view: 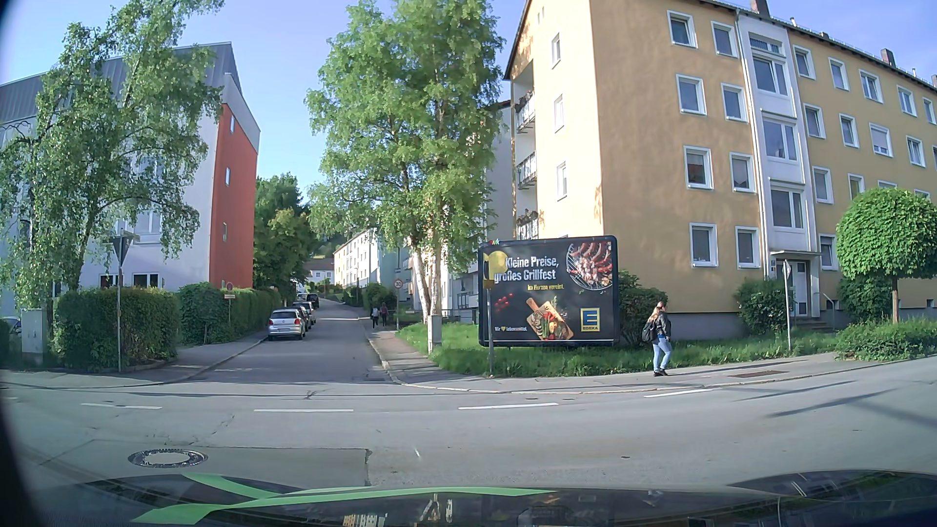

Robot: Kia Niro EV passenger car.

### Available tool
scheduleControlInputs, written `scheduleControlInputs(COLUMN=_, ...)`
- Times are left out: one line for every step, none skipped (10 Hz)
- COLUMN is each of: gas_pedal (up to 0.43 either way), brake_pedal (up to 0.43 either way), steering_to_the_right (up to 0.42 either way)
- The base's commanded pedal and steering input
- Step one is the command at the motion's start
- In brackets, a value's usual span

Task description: Follow the waypoints while adhering to traffic rules and regulations

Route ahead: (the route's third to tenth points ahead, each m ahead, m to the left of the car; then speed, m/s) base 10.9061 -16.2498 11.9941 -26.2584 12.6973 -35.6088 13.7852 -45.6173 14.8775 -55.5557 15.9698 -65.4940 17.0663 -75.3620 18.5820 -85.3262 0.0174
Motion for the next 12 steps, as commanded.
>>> scheduleControlInputs(gas_pedal=0.0, brake_pedal=0.14, steering_to_the_right=0.373)
scheduleControlInputs(gas_pedal=0.0, brake_pedal=0.134, steering_to_the_right=0.38)
scheduleControlInputs(gas_pedal=0.0, brake_pedal=0.104, steering_to_the_right=0.383)
scheduleControlInputs(gas_pedal=0.0, brake_pedal=0.067, steering_to_the_right=0.384)
scheduleControlInputs(gas_pedal=0.0, brake_pedal=0.0, steering_to_the_right=0.383)
scheduleControlInputs(gas_pedal=0.0, brake_pedal=0.0, steering_to_the_right=0.384)
scheduleControlInputs(gas_pedal=0.0, brake_pedal=0.0, steering_to_the_right=0.384)
scheduleControlInputs(gas_pedal=0.0, brake_pedal=0.0, steering_to_the_right=0.394)
scheduleControlInputs(gas_pedal=0.0, brake_pedal=0.0, steering_to_the_right=0.404)
scheduleControlInputs(gas_pedal=0.0, brake_pedal=0.0, steering_to_the_right=0.42)
scheduleControlInputs(gas_pedal=0.02, brake_pedal=0.0, steering_to_the_right=0.444)
scheduleControlInputs(gas_pedal=0.047, brake_pedal=0.0, steering_to_the_right=0.46)
